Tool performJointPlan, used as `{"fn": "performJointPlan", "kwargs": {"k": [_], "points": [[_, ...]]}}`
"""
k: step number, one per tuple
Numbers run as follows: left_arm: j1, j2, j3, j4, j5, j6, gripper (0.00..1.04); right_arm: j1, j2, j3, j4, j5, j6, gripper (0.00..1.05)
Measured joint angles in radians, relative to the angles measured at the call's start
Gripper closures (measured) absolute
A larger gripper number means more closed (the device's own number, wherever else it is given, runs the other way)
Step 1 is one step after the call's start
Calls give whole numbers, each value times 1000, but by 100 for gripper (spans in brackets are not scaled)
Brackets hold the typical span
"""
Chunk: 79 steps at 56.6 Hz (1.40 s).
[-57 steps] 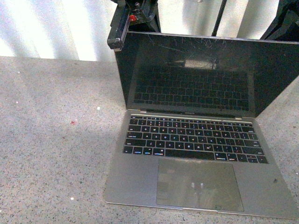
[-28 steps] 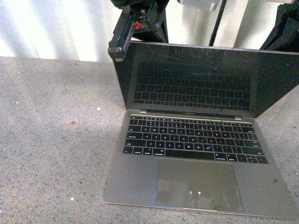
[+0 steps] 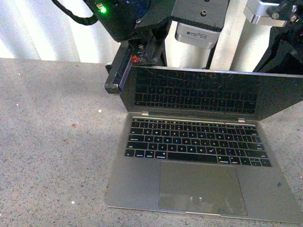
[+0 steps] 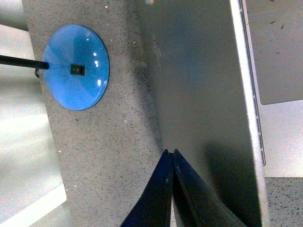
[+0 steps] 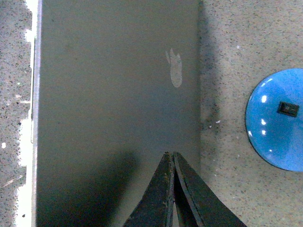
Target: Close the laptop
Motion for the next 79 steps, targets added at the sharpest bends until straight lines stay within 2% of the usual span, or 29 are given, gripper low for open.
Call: {"fn": "performJointPlan", "kwargs": {"k": [48,79], "points": [[-27,-6,-124,29,13,0,101,45,0,-134,46,-16,16,102],[-43,-2,-216,132,39,-16,101,82,21,-228,151,-65,57,102]]}}
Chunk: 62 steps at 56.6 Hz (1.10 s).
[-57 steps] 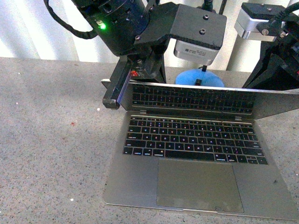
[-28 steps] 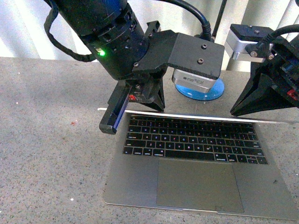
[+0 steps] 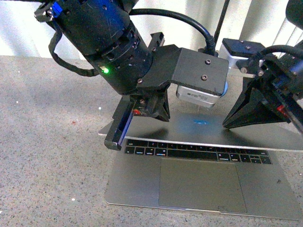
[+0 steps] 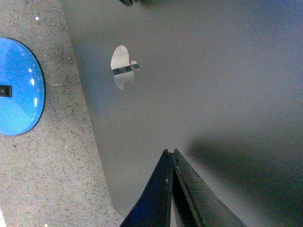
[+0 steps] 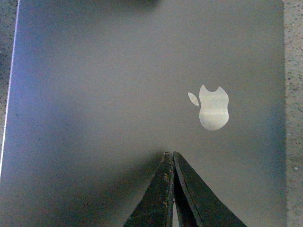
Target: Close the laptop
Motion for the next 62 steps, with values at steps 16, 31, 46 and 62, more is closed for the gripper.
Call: {"fn": "performJointPlan", "kwargs": {"k": [16,31,46,62], "points": [[-13,31,-67,65,20,-17,101,12,51,-45,62,-16,26,102],[-30,77,-144,160,42,-50,101,12,93,-76,112,-34,50,102],[-42,106,-201,215,50,-63,101,11,133,-124,131,-21,55,102],[-31,92,-201,193,51,-63,101,11,126,-123,134,-25,62,102]]}}
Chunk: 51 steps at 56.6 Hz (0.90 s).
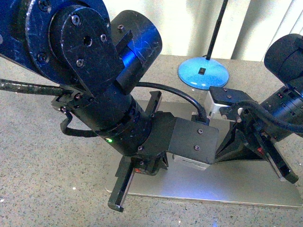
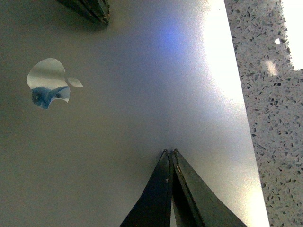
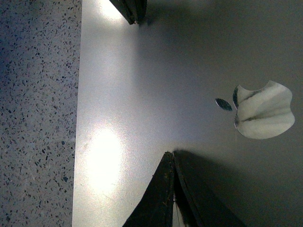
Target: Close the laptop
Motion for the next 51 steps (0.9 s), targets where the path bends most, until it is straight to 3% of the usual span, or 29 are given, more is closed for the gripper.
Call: {"fn": "performJointPlan", "kwargs": {"k": [18,29,39,45,51], "points": [[31,-104,42,-2,26,-35,101,-10,-90,10,42,-50,37,102],[82,-224,101,97,66,-121,101,-29,-231,23,175,-132,126,102],[178,-402,111,340,66,-346,101,-42,-439,-54,576,-108,349,102],[245,-524,86,474,-64,-531,101,-43,-543,-127,786,-11,466,102],[335,-669,15,483,-141,-724,101,-55,-668,-216,977,78,618,102]]}}
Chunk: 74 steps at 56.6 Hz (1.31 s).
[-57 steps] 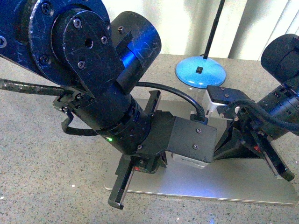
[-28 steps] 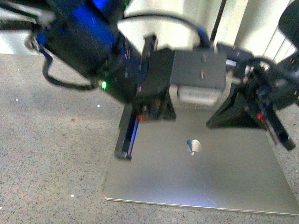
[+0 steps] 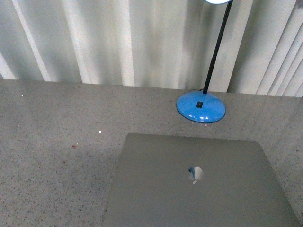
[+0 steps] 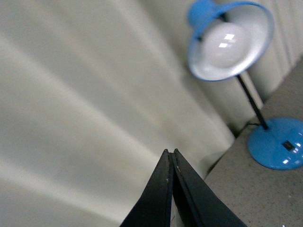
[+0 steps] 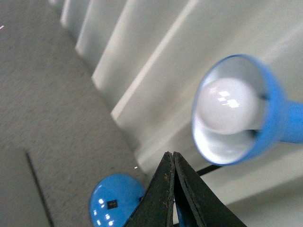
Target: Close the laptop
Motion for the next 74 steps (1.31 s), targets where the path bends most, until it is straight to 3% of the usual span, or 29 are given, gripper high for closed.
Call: {"fn": "performJointPlan", "kwargs": {"k": [8,12,16,21,25,29,35,37,41,54,59,74], "points": [[98,-113,-87,-16,-60,-164,101,-24,-148,-74,122,119,215,102],[130,-147,-107,-52,-155,-256,101,-35,-224,-115,154,176,323,102],[178,-188,-162,-74,-180,-341,101,-45,-283,-152,175,219,413,102],[246,-233,-212,-84,-198,-407,101,-39,-383,-215,46,486,567,102],[278,-252,-228,-90,-208,-439,101,-62,-471,-338,57,574,645,102],[297,-256,-230,-90,-220,-460,100,-73,-537,-441,89,586,679,102],[292,-257,-235,-85,-200,-471,80,-71,-623,-581,129,578,699,102],[292,-271,-266,-31,-132,-508,87,-71,-643,-616,141,579,702,102],[285,-332,-390,80,-109,-583,102,-71,-681,-683,163,581,705,102],[257,-470,-679,208,-136,-620,101,-71,-788,-814,187,581,708,102],[216,-520,-757,237,-195,-625,101,-71,-829,-853,187,581,709,102],[185,-643,-922,272,-205,-631,101,-71,-949,-937,151,581,709,102]]}}
